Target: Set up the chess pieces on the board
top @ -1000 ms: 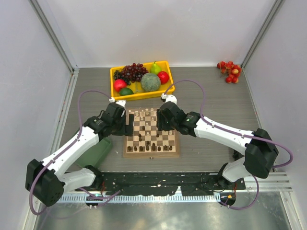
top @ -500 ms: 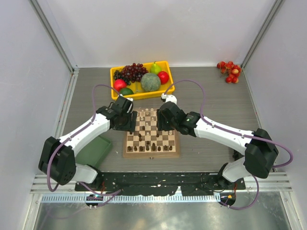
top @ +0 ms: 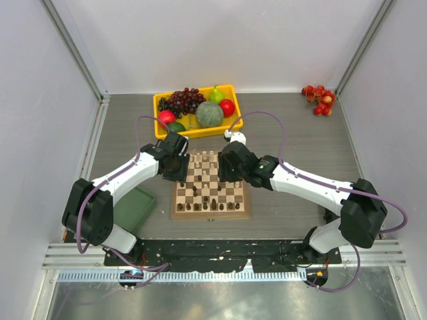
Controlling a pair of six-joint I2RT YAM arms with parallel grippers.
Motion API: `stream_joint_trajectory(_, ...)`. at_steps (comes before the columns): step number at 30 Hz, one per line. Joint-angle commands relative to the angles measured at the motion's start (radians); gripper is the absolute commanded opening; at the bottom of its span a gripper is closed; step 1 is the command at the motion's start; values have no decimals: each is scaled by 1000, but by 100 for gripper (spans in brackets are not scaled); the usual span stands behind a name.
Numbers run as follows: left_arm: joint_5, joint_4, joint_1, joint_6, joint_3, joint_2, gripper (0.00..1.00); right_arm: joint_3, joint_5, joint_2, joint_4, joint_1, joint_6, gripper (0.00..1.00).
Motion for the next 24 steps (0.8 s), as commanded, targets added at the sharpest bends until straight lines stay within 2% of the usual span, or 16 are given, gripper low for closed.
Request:
stream_joint_trajectory(1,23,37,5,20,30,19,42,17,18,-4,36,-5,-4,49)
stream_joint_trajectory(13,39,46,9,27,43,54,30,15,16,-2,36,-5,-4,49)
stream_joint_trajectory(17,39,39,8,29,40,53,21,13,16,-2,36,-6,-4,49)
stream_joint_trajectory(24,43,30,9,24,9,18,11,10,15,-2,38,-8,-3,49)
